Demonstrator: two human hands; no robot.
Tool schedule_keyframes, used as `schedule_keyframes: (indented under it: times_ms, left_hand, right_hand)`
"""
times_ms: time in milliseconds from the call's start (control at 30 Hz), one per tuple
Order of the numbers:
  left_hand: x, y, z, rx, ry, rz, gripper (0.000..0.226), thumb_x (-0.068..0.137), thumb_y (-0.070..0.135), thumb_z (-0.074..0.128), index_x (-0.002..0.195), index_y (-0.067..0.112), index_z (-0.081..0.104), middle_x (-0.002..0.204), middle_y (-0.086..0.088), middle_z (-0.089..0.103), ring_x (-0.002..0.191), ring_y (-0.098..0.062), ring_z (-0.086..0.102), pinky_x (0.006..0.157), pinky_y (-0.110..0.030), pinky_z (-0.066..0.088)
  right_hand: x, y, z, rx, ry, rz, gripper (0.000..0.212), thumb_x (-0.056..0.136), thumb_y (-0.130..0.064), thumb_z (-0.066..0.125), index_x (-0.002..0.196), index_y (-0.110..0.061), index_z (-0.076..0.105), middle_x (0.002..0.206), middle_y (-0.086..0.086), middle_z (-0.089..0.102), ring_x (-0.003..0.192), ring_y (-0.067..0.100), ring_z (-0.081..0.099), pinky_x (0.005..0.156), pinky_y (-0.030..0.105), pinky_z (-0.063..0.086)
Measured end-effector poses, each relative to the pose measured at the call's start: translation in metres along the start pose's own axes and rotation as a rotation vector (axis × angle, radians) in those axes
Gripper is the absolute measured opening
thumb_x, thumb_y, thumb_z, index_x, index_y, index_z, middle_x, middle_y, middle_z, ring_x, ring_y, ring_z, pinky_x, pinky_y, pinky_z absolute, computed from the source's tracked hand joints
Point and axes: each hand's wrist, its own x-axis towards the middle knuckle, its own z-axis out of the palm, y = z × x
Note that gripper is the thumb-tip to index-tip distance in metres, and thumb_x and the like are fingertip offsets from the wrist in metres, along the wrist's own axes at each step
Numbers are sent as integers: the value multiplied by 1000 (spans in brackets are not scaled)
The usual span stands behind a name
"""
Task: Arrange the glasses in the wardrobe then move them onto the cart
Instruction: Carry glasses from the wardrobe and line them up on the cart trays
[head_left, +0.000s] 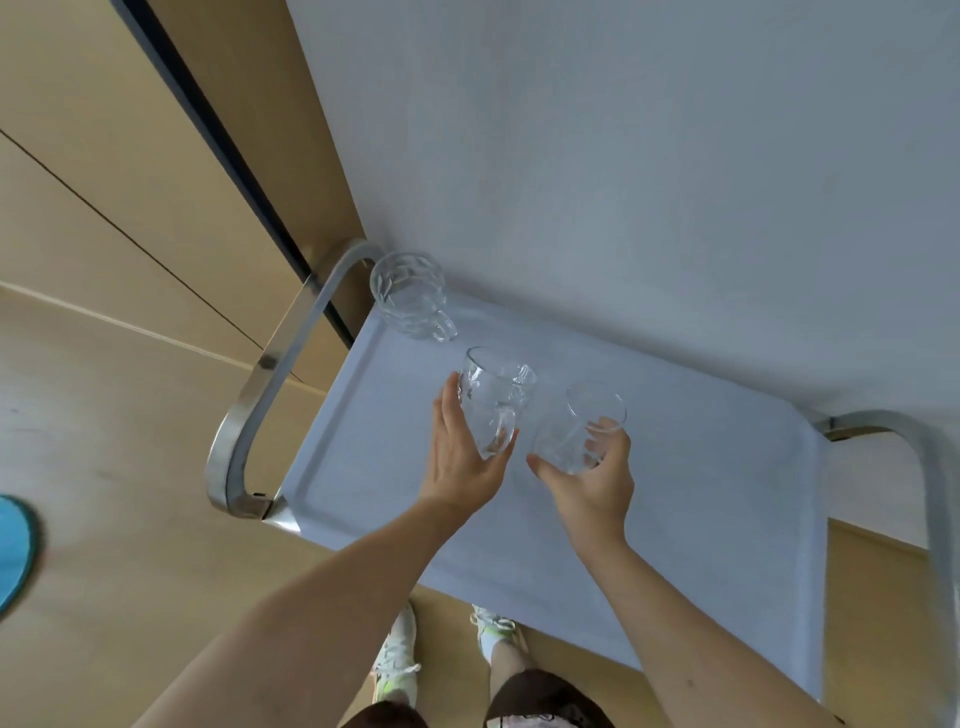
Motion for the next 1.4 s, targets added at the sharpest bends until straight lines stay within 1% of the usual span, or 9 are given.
schedule_keyframes:
  times_ms: [67, 300, 533, 667, 833, 1000, 1133, 1267, 1400]
  left_hand:
    - [-1, -8, 2, 13, 8, 32, 99, 85, 32, 79, 156, 5, 16, 150, -17, 37, 138, -29, 39, 113, -28, 33]
    - [-5, -24, 3, 14, -16, 81, 99, 82, 23, 84, 153, -6, 22, 147, -24, 40, 137, -36, 42, 113, -23, 29]
    - [-9, -30, 2, -50, -38, 69, 99, 85, 34, 75, 155, -1, 14, 148, -22, 36, 138, -29, 37, 114, -20, 26]
    - [-14, -29, -2, -57, -16, 51, 100, 85, 37, 75, 156, 1, 15, 152, -20, 34, 140, -24, 35, 112, -6, 19]
    - [-21, -26, -4, 39, 12, 128, 95, 77, 22, 83, 150, -6, 30, 148, -23, 38, 139, -34, 38, 117, -33, 32]
    - [-28, -28, -8, 7, 10, 79, 104, 73, 21, 87, 152, -2, 24, 146, -20, 37, 135, -27, 37, 112, -7, 21]
    - [-39, -35, -15, 20, -23, 15, 125, 68, 30, 93, 158, 5, 9, 152, -18, 26, 142, -28, 29, 116, -33, 28]
    - [-56, -40, -24, 13, -97, -41, 139, 62, 37, 96, 159, 9, 0, 154, -9, 17, 144, -29, 28, 116, -36, 28]
    - [-69, -33, -26, -36, -136, -75, 138, 67, 55, 87, 159, 11, -6, 159, -12, 11, 150, -29, 18, 118, -34, 21]
  right_hand:
    - [-3, 4, 3, 5, 16, 18, 83, 57, -22, 98, 123, -30, 49, 122, -5, 61, 110, 16, 61, 97, 31, 48]
    - [-7, 16, 14, -14, 47, 13, 84, 57, -24, 98, 121, -37, 45, 121, -9, 58, 109, 13, 59, 95, 24, 46]
    - [-7, 23, 14, -16, 75, 37, 86, 58, -29, 97, 123, -39, 42, 117, -10, 59, 103, 7, 59, 79, -1, 36]
    - [-9, 25, 14, -16, 63, 47, 89, 60, -34, 97, 130, -35, 42, 120, -11, 59, 105, 8, 59, 80, 2, 36]
    - [-15, 27, 15, -49, 30, -6, 91, 62, -31, 96, 135, -31, 41, 130, -8, 57, 115, 9, 57, 91, 13, 40]
    - [-21, 30, 16, -51, 37, -26, 91, 64, -26, 96, 138, -25, 42, 135, -3, 57, 124, 11, 56, 99, 22, 41]
    - [-25, 33, 17, -51, 47, -16, 92, 63, -25, 95, 139, -22, 43, 136, -2, 58, 125, 14, 56, 99, 21, 41]
    - [-26, 33, 17, -54, 54, -27, 92, 63, -25, 95, 138, -23, 44, 136, -3, 58, 124, 15, 57, 101, 26, 44]
    - [-26, 32, 18, -42, 48, -24, 92, 63, -25, 95, 139, -21, 43, 137, -2, 58, 125, 14, 56, 96, 17, 39]
